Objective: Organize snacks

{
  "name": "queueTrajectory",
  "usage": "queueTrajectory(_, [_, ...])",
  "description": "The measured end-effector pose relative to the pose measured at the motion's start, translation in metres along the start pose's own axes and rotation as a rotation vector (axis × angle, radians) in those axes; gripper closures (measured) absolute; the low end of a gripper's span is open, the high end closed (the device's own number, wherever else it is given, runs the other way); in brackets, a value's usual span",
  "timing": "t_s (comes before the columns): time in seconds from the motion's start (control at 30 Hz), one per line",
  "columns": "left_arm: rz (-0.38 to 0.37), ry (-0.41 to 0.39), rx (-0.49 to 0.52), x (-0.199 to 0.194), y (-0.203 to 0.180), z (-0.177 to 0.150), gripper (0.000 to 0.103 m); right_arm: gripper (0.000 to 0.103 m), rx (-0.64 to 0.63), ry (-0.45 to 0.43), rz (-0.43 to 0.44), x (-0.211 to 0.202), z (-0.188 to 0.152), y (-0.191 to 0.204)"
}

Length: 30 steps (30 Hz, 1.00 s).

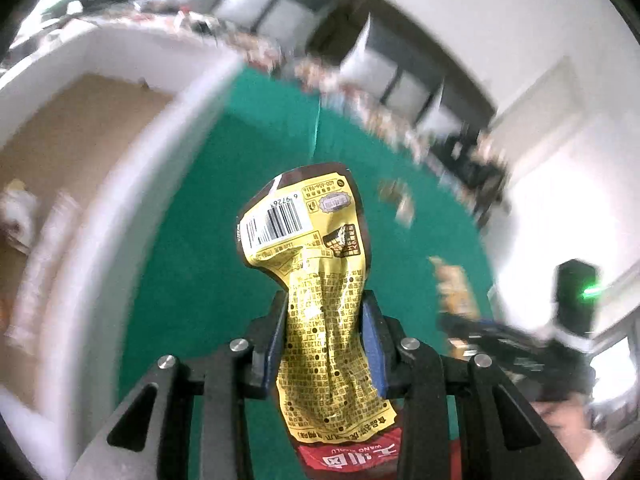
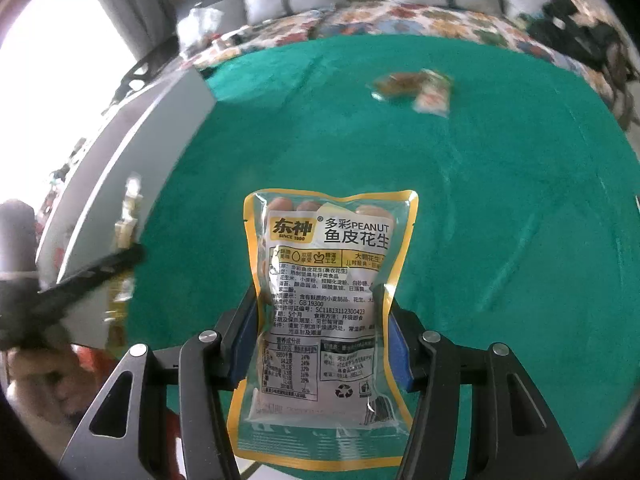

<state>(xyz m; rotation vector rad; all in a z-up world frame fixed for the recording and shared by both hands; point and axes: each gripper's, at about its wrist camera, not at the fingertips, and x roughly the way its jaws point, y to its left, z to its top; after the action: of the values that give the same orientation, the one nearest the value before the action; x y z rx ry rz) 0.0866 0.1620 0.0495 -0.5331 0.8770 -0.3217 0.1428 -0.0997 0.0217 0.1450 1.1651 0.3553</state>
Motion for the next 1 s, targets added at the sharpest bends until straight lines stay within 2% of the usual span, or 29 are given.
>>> queueTrajectory(0.1, [0.045, -0.121, -0.001, -0.061, 0.017, 0.029, 0.068, 0.045, -0.067, -0.045, 0.11, -0.008, 0.036, 0.06])
queueTrajectory(0.2, [0.21, -0.212, 0.022, -0.105, 0.05, 0.052, 0.067, 0.045, -0.156, -0.079, 0.237, -0.014, 0.066, 0.137])
queueTrajectory(0.27, [0.332, -0.231, 0.019, -0.124, 0.08, 0.059, 0.063, 0.045, -0.214, -0.078, 0.318, -0.01, 0.079, 0.191])
queueTrajectory(0.33, [0.442, -0.225, -0.018, -0.133, 0.11, 0.061, 0.049, 0.04, -0.266, -0.074, 0.363, -0.001, 0.083, 0.239])
queueTrajectory(0.37, [0.496, -0.22, -0.041, -0.134, 0.124, 0.06, 0.045, 0.035, -0.281, -0.068, 0.365, 0.005, 0.082, 0.254])
queueTrajectory(0.4, [0.542, -0.211, -0.064, -0.137, 0.139, 0.057, 0.034, 0.03, -0.293, -0.056, 0.367, 0.012, 0.081, 0.268])
queueTrajectory(0.43, [0.563, -0.204, -0.077, -0.132, 0.146, 0.057, 0.024, 0.029, -0.297, -0.041, 0.369, 0.02, 0.081, 0.279])
queueTrajectory(0.5, [0.586, -0.198, -0.099, -0.132, 0.158, 0.046, 0.021, 0.029, -0.276, -0.007, 0.371, 0.033, 0.078, 0.29])
queueTrajectory(0.63, [0.566, -0.221, -0.136, -0.147, 0.167, 0.016, 0.02, 0.029, -0.248, -0.046, 0.366, 0.026, 0.073, 0.272])
queueTrajectory(0.73, [0.498, -0.231, -0.135, -0.142, 0.15, 0.005, 0.019, 0.027, -0.259, -0.087, 0.283, 0.024, 0.064, 0.238])
queueTrajectory(0.77, [0.475, -0.233, -0.125, -0.139, 0.14, 0.004, 0.019, 0.023, -0.26, -0.094, 0.235, 0.027, 0.057, 0.219])
queueTrajectory(0.87, [0.396, -0.219, -0.058, -0.118, 0.102, -0.001, 0.016, 0.023, -0.211, -0.067, 0.083, 0.042, 0.025, 0.147])
queueTrajectory(0.93, [0.33, -0.189, 0.015, -0.099, 0.069, -0.007, 0.015, 0.023, -0.135, -0.029, -0.009, 0.05, -0.003, 0.091])
queueTrajectory(1.0, [0.278, -0.156, 0.079, -0.081, 0.044, -0.013, 0.015, 0.023, -0.057, -0.016, -0.063, 0.049, -0.026, 0.046])
